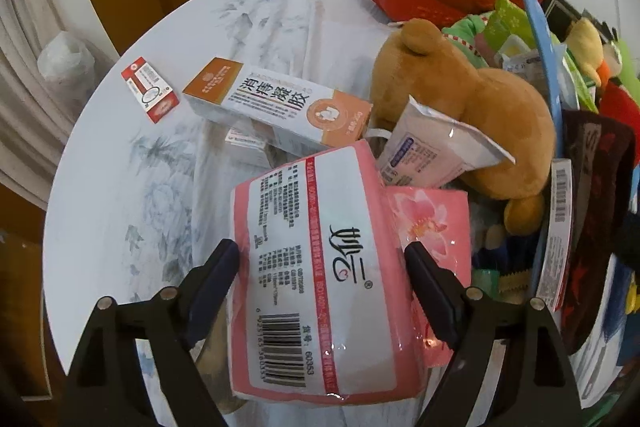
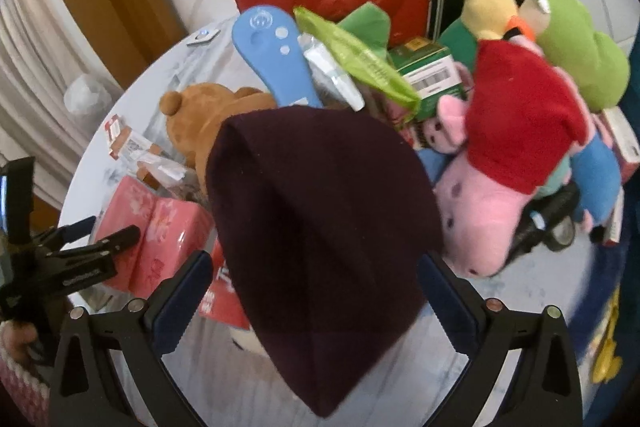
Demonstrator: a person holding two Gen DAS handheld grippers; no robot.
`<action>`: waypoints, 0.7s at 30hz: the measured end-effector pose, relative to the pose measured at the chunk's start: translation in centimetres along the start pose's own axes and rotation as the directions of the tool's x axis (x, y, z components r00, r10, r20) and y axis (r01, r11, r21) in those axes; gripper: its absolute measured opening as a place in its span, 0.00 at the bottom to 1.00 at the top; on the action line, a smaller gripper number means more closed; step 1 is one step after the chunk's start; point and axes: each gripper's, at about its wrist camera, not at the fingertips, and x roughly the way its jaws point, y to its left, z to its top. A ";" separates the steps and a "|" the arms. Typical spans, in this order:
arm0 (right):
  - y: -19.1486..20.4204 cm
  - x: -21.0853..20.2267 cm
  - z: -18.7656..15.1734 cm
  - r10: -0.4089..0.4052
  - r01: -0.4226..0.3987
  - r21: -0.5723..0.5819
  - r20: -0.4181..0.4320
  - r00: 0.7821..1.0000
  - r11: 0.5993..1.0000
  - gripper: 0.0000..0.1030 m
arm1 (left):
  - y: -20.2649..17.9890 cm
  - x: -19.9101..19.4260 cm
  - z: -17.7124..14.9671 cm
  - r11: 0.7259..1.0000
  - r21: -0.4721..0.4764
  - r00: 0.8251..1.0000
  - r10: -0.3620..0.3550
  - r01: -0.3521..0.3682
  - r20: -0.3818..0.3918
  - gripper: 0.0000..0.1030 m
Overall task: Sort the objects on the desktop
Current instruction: 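Grasp the pink tissue pack with left gripper while right grasps a maroon knit hat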
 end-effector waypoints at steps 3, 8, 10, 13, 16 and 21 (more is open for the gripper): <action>0.2 1.4 0.1 0.009 -0.009 -0.008 -0.028 1.000 1.000 1.00 | 0.3 0.1 0.1 1.000 -0.007 1.000 -0.011 0.011 0.012 0.70; 0.3 3.0 0.3 -0.030 0.030 -0.009 -0.038 0.999 1.000 0.98 | -0.1 -0.3 0.2 1.000 0.004 0.999 -0.001 0.001 0.035 0.60; 0.2 3.2 0.3 -0.034 0.033 -0.008 -0.037 0.999 0.999 0.70 | -0.5 -0.8 0.0 1.000 0.020 0.999 0.003 -0.004 0.051 0.54; 0.0 2.8 0.2 -0.042 0.042 -0.012 -0.025 0.999 0.999 0.29 | -1.0 -1.8 -0.3 0.999 0.039 0.997 0.003 -0.006 0.076 0.50; -0.1 1.6 -0.1 -0.030 0.030 -0.018 0.000 1.000 0.999 0.13 | -1.4 -3.0 -0.6 0.998 0.056 0.994 0.000 -0.006 0.112 0.50; 0.2 -1.5 -0.5 -0.016 0.018 -0.034 0.061 0.998 0.999 0.11 | -2.5 -7.1 -1.1 0.995 0.099 0.976 -0.019 -0.003 0.218 0.50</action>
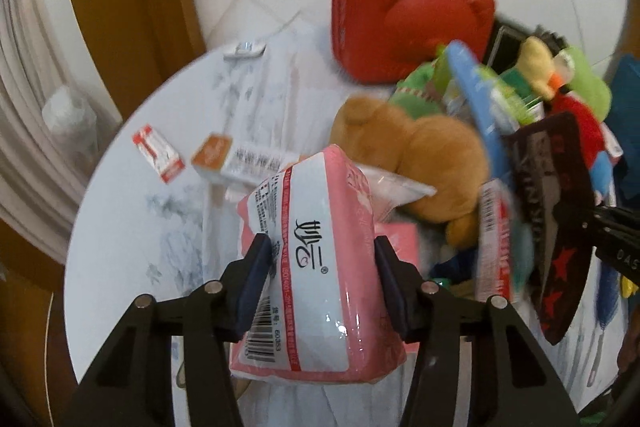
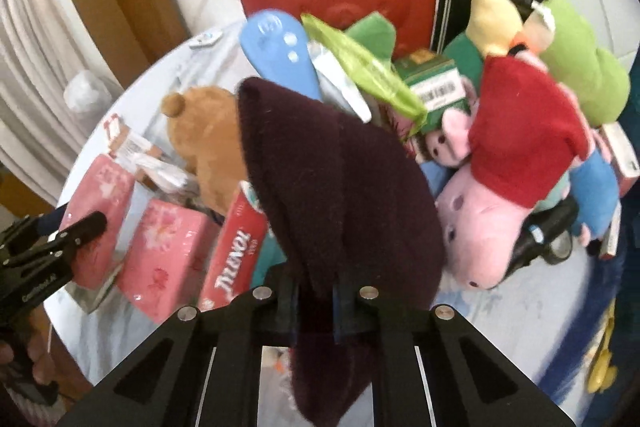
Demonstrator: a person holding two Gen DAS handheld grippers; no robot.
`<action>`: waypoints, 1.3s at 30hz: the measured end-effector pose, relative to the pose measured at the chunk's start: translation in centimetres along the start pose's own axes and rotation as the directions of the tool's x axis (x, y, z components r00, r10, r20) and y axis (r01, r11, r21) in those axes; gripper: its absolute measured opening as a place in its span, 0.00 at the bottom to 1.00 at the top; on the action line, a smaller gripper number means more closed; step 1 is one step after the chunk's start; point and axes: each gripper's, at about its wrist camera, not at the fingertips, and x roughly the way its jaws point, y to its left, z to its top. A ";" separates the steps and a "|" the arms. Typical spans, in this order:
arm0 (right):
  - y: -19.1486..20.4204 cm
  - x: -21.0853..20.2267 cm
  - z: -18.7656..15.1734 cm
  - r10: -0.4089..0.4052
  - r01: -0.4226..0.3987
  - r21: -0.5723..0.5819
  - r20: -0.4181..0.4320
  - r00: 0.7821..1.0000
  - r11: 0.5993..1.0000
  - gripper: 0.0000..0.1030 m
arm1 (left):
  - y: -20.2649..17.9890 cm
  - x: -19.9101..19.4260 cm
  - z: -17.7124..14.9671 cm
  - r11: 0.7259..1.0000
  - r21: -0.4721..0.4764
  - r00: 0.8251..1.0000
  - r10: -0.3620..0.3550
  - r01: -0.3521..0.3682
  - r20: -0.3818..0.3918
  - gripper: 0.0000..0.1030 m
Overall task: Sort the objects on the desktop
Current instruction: 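Grasp the pink tissue pack with left gripper while right grasps a maroon knit hat, then lift the tissue pack and maroon hat over the blue crate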
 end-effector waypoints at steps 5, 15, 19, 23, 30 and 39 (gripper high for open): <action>-0.1 -4.2 0.0 -0.003 0.002 0.006 0.095 0.995 1.000 0.10 | -1.7 -3.5 0.7 0.999 0.028 0.996 -0.048 0.046 0.078 0.50; -1.6 -14.0 -0.6 -0.035 0.029 0.026 0.297 0.954 0.999 0.09 | -7.0 -8.5 1.0 0.983 0.129 0.975 -0.153 0.133 0.161 0.50; -2.7 -18.1 -1.7 -0.058 0.047 0.040 0.356 0.933 0.998 0.09 | -10.4 -10.7 1.2 0.965 0.185 0.959 -0.220 0.187 0.178 0.50; -4.4 -21.3 -2.8 -0.101 0.083 0.062 0.390 0.915 0.995 0.09 | -14.0 -12.6 1.4 0.946 0.235 0.942 -0.273 0.225 0.197 0.50; -9.2 -25.7 -4.8 -0.185 0.136 0.141 0.436 0.881 0.981 0.09 | -20.8 -15.3 1.1 0.908 0.309 0.905 -0.358 0.281 0.228 0.50; -16.0 -34.3 -7.5 -0.295 0.209 0.216 0.538 0.789 0.954 0.09 | -31.2 -19.0 0.8 0.845 0.399 0.846 -0.472 0.356 0.246 0.50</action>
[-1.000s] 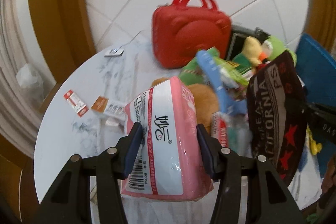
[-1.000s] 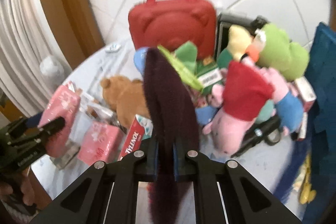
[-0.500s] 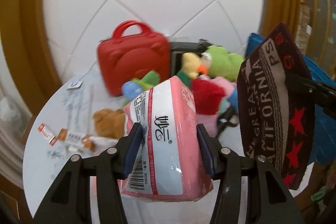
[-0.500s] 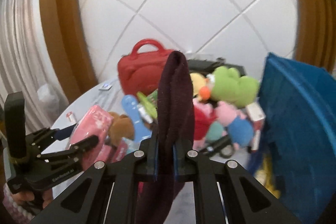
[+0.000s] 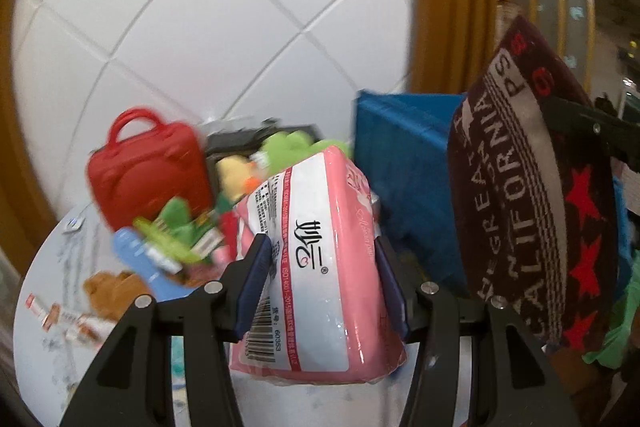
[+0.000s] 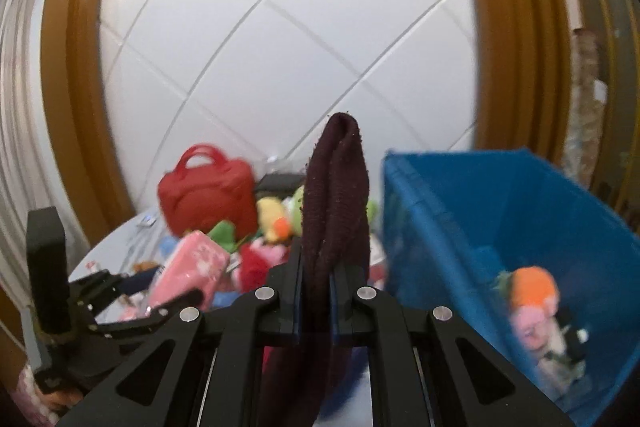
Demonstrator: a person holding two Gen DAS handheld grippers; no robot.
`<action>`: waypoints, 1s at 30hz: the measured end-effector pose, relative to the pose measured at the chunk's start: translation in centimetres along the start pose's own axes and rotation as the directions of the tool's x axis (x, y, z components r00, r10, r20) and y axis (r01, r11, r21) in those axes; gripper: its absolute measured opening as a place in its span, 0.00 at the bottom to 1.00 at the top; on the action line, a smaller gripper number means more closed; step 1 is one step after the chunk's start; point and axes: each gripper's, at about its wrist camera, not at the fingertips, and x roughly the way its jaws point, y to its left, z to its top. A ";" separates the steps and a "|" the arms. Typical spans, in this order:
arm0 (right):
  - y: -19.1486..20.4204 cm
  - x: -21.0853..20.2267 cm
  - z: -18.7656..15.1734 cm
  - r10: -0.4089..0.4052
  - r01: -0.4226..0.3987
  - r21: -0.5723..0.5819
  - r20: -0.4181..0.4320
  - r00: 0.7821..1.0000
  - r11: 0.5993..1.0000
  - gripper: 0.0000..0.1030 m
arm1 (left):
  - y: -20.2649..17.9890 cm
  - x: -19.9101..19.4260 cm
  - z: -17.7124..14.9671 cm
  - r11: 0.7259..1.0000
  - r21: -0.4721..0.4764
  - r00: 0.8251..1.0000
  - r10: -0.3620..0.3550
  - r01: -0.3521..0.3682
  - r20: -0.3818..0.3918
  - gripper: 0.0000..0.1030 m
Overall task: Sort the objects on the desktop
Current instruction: 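Lift the tissue pack and maroon hat over the blue crate, then release the tissue pack and hat into the crate with both grippers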
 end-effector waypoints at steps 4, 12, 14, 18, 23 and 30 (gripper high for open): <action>-3.7 -2.1 1.6 -0.055 0.055 0.008 0.052 0.997 0.998 0.09 | -5.7 0.9 3.0 0.997 0.025 0.997 -0.073 0.072 0.040 0.50; -12.6 -7.6 5.2 -0.164 0.155 0.060 0.203 0.965 0.986 0.09 | -16.9 1.6 7.5 0.983 0.095 0.980 -0.165 0.154 0.110 0.50; -14.7 -8.6 5.6 -0.187 0.177 0.066 0.227 0.956 0.982 0.09 | -19.4 1.9 8.1 0.979 0.114 0.976 -0.183 0.170 0.115 0.50; -19.3 -9.4 5.7 -0.223 0.214 0.065 0.224 0.949 0.975 0.09 | -24.4 3.2 8.9 0.971 0.148 0.973 -0.206 0.190 0.100 0.50; -25.2 -7.6 4.8 -0.237 0.227 0.085 0.130 0.963 0.970 0.09 | -30.1 6.6 9.4 0.955 0.197 0.975 -0.220 0.220 -0.021 0.50; -31.0 -4.6 2.7 -0.196 0.194 0.135 -0.001 0.981 0.972 0.09 | -33.3 12.6 10.1 0.947 0.224 0.951 -0.172 0.232 -0.258 0.50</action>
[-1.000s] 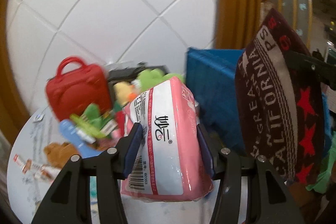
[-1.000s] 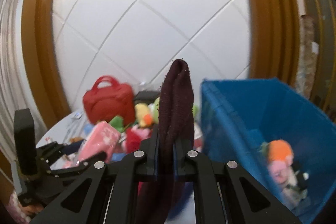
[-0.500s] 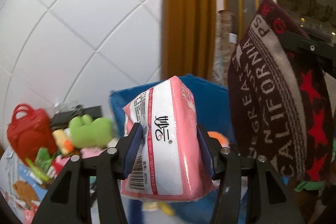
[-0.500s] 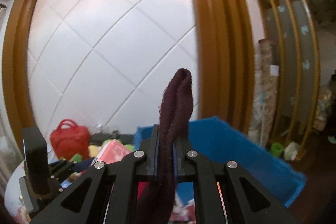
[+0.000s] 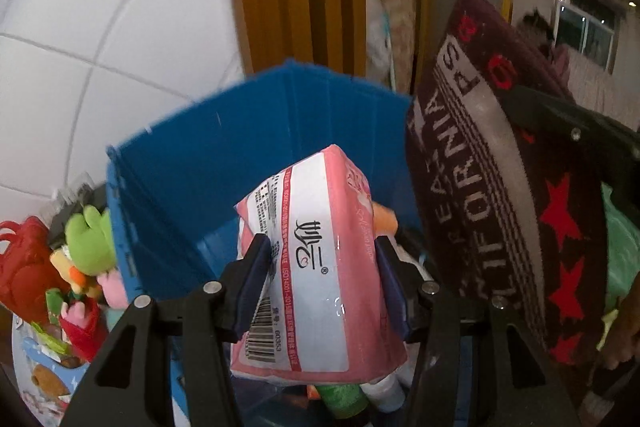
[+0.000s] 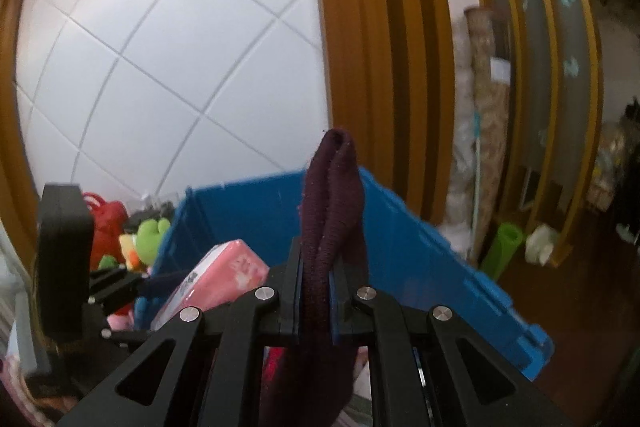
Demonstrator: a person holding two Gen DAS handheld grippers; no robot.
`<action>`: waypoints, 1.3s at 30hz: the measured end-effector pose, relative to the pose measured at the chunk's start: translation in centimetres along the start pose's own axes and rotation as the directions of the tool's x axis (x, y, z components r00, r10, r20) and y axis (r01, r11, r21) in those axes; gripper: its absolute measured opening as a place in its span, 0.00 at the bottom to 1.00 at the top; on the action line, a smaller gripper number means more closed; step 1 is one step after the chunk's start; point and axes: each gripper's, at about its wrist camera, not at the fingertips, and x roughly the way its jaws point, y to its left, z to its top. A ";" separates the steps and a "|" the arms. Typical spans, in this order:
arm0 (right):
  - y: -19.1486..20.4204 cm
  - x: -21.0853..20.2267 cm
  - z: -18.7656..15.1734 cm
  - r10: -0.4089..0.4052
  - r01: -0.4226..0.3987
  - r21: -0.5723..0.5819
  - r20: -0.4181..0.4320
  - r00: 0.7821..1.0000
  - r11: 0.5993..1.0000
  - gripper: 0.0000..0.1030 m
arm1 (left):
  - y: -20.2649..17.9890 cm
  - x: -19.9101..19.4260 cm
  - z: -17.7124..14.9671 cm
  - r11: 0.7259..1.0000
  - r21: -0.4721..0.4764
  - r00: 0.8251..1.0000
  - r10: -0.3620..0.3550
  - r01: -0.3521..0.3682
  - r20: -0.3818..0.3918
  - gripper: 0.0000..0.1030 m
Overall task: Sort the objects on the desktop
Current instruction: 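Release the tissue pack and hat into the crate with both grippers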
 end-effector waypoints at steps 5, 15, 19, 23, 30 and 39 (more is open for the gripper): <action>-1.2 3.7 -0.1 0.040 -0.039 0.005 -0.091 0.995 0.999 0.09 | 0.7 1.9 1.3 0.999 -0.035 0.995 0.015 -0.019 -0.099 0.51; -0.5 7.8 0.2 0.011 -0.023 -0.057 -0.211 0.977 0.998 0.10 | 1.3 4.1 2.3 0.996 -0.028 0.975 0.080 -0.088 -0.207 0.55; -1.1 9.8 -0.4 0.013 -0.035 -0.070 -0.296 0.955 0.997 0.10 | 1.6 4.2 3.1 0.995 0.001 0.974 0.101 -0.103 -0.203 0.59; -1.5 10.6 -1.6 0.020 -0.045 -0.061 -0.356 0.934 0.997 0.11 | 1.7 4.0 3.0 0.994 0.005 0.975 0.107 -0.108 -0.195 0.67; -2.3 9.8 -2.3 -0.003 -0.020 -0.061 -0.367 0.930 0.998 0.50 | 1.8 3.4 2.8 0.993 0.004 0.976 0.113 -0.115 -0.186 0.67; -1.2 7.3 -2.5 -0.060 0.020 -0.122 -0.332 0.941 0.992 1.00 | 2.2 1.6 1.6 0.991 0.000 0.981 0.131 -0.133 -0.146 0.67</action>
